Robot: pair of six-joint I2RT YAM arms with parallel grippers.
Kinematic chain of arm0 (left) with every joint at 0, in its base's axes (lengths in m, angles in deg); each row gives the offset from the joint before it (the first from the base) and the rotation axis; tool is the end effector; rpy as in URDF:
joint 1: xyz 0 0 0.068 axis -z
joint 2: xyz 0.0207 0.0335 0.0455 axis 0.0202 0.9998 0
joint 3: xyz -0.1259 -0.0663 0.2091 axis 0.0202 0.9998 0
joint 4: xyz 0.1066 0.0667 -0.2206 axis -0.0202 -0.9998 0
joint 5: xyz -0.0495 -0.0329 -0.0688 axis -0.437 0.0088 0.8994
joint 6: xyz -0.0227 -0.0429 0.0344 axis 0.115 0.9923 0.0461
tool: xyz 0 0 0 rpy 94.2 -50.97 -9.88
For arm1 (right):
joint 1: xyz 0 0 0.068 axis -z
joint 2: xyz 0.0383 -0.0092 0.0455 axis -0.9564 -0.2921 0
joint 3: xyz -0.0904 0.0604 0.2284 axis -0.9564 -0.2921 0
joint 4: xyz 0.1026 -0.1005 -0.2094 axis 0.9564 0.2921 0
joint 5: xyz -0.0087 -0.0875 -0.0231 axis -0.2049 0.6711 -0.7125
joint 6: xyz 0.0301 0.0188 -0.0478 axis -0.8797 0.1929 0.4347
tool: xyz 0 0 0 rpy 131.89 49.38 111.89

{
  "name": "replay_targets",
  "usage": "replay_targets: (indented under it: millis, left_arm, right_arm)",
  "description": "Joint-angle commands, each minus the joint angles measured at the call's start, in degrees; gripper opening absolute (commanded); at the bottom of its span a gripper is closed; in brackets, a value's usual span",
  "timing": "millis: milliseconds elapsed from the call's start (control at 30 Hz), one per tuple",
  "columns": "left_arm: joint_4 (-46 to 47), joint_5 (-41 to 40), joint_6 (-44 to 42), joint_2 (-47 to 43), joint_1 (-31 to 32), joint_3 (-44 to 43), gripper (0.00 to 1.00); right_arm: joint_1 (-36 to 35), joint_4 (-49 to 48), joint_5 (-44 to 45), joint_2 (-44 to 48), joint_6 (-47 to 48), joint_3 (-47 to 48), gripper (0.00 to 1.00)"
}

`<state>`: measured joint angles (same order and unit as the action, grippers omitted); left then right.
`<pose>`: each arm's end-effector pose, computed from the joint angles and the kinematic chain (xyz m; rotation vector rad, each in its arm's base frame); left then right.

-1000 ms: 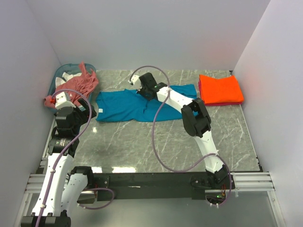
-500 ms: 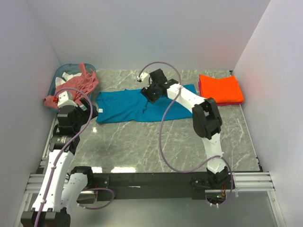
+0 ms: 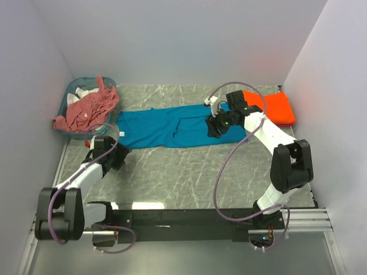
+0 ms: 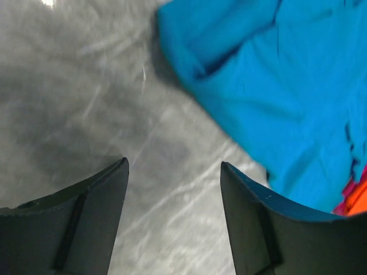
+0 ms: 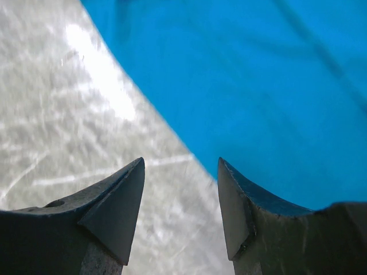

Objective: Fold and stack the t-shirts
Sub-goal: Fold the tshirt

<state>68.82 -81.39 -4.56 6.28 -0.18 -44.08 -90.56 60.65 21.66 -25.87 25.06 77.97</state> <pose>0.2169 -0.0056 0.1386 -1.2022 2.1590 -0.5367 0.3306 0.1275 0.2372 -1.1658 2.1036 0.5512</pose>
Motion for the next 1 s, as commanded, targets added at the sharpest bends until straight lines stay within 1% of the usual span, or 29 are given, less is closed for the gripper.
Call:
replay_targets:
  millis: [0, 67, 233, 300, 333, 433, 467, 567, 600, 633, 700, 800, 833, 867, 900, 933, 967]
  left_arm:
    - [8.76, -3.94, 4.42, 3.58, -0.01, -3.51, 0.70]
    - [8.94, -5.44, 4.51, 7.35, -0.01, -4.84, 0.70]
    - [6.75, -8.26, 5.29, 15.52, -0.01, -10.55, 0.65]
    - [6.74, -9.57, 4.94, 17.29, -0.09, -12.39, 0.63]
    - [5.09, -10.19, 5.12, 18.52, -0.09, -12.84, 0.63]
    - [3.76, -11.24, 4.59, 19.23, -0.18, -13.28, 0.57]
    - [3.67, -11.60, 4.51, 19.15, -0.18, -13.19, 0.57]
    - [3.32, -12.92, 4.15, 19.23, -0.62, -13.02, 0.47]
    - [3.23, -13.00, 3.89, 19.58, -0.80, -13.19, 0.40]
    - [3.05, -13.09, 3.72, 19.84, -0.80, -13.37, 0.38]
    - [2.35, -13.44, 3.10, 20.02, -0.80, -14.07, 0.37]
    - [1.56, -14.32, 2.14, 19.76, -0.80, -14.95, 0.35]
    - [1.38, -14.67, 1.78, 19.67, -0.80, -15.04, 0.35]
    - [1.38, -14.76, 1.43, 19.67, -0.80, -15.13, 0.35]
    - [1.30, -14.68, 1.17, 19.58, -2.10, -15.47, 0.34]
    - [1.03, -14.68, 0.56, 19.58, -2.20, -15.57, 0.34]
    - [0.94, -14.59, 0.38, 19.58, -2.29, -15.74, 0.32]
  right_arm:
    - [2.15, 0.03, -3.42, 4.23, 2.12, -3.27, 0.61]
    - [2.68, 0.38, -3.95, 5.28, 3.53, -4.51, 0.60]
    - [3.48, 2.22, -5.01, 7.04, 7.74, -7.85, 0.60]
    - [3.56, 2.05, -4.22, 8.09, 8.45, -9.34, 0.60]
    - [3.57, 1.96, -3.95, 8.44, 9.06, -9.79, 0.60]
    - [4.00, 1.96, -3.16, 9.85, 9.95, -11.45, 0.60]
    - [4.09, 1.79, -2.90, 10.55, 10.21, -11.81, 0.60]
    - [4.18, 1.17, -1.14, 11.08, 10.74, -13.30, 0.60]
    - [4.18, 1.08, -0.70, 11.26, 10.91, -13.83, 0.60]
    - [4.27, 1.08, 0.09, 11.35, 11.52, -14.09, 0.60]
    - [4.18, 1.52, 0.88, 11.35, 12.93, -15.06, 0.60]
    - [4.27, 2.23, 3.07, 11.52, 18.37, -17.33, 0.60]
    - [4.27, 1.18, 4.30, 11.61, 22.74, -18.39, 0.60]
    - [4.27, 0.30, 6.57, 11.96, 25.30, -19.53, 0.60]
    - [4.36, -1.36, 8.16, 12.22, 27.42, -22.33, 0.60]
    - [4.44, -4.34, 9.48, 12.49, 31.44, -23.58, 0.60]
    - [4.53, -5.76, 11.85, 12.49, 33.05, -24.46, 0.60]
